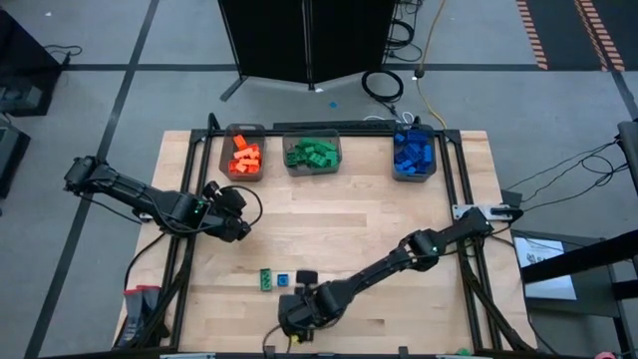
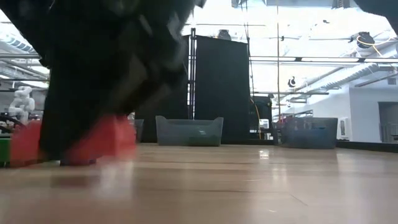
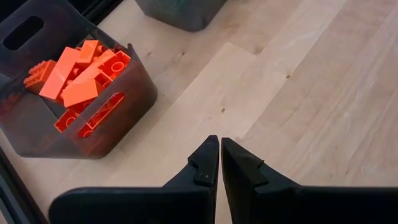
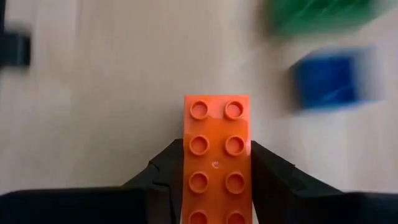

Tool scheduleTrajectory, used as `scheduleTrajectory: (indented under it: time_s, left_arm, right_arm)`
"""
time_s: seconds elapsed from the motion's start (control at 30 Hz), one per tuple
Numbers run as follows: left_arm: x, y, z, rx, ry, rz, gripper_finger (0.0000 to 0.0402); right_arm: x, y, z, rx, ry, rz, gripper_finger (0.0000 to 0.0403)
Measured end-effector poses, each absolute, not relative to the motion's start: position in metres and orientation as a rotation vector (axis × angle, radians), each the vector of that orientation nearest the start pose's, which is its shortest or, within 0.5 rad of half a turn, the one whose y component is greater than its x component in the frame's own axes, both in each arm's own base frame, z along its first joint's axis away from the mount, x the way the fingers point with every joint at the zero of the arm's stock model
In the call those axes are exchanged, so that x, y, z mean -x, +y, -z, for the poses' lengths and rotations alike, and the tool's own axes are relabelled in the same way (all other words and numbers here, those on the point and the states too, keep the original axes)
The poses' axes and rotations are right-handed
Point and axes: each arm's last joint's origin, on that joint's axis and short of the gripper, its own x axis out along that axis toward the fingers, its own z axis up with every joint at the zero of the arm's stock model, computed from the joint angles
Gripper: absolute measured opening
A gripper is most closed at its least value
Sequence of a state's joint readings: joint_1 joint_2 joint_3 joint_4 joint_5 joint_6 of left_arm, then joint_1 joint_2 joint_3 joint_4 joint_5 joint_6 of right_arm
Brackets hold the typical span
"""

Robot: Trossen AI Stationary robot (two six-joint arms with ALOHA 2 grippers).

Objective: Sort blocks
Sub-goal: Put the orange game piece into the left black bin

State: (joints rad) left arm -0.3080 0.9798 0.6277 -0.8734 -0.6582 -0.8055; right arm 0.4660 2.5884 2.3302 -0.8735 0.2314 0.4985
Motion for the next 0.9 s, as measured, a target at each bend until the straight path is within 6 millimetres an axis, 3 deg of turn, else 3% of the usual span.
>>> scheduleTrajectory:
  time_s: [0.3,0.47,0.7,0.8,0.9]
  left_arm:
    - [-0.152,-0.03,-0.209,0.149,0.873,-0.695,0.0023]
    - [-0.152,-0.03,-0.209,0.146,0.877,-0.696,0.0023]
    - [-0.152,-0.03,-0.209,0.126,0.883,-0.687,0.0023]
    - [-0.152,-0.03,-0.209,0.101,0.893,-0.674,0.0023]
    - [-0.152,-0.03,-0.209,0.099,0.895,-0.672,0.0023]
  right_arm:
    - [-0.483,0.169,-0.229,0.051,1.011,0.161,0.0119]
    - [-0.476,0.102,-0.268,0.097,1.044,0.297,0.0119]
    - [-0.483,0.0,-0.274,0.087,1.092,0.412,0.0119]
    - [-0.492,-0.046,-0.277,0.033,0.994,0.459,0.0119]
    - [-0.504,-0.085,-0.286,-0.061,0.805,0.396,0.0119]
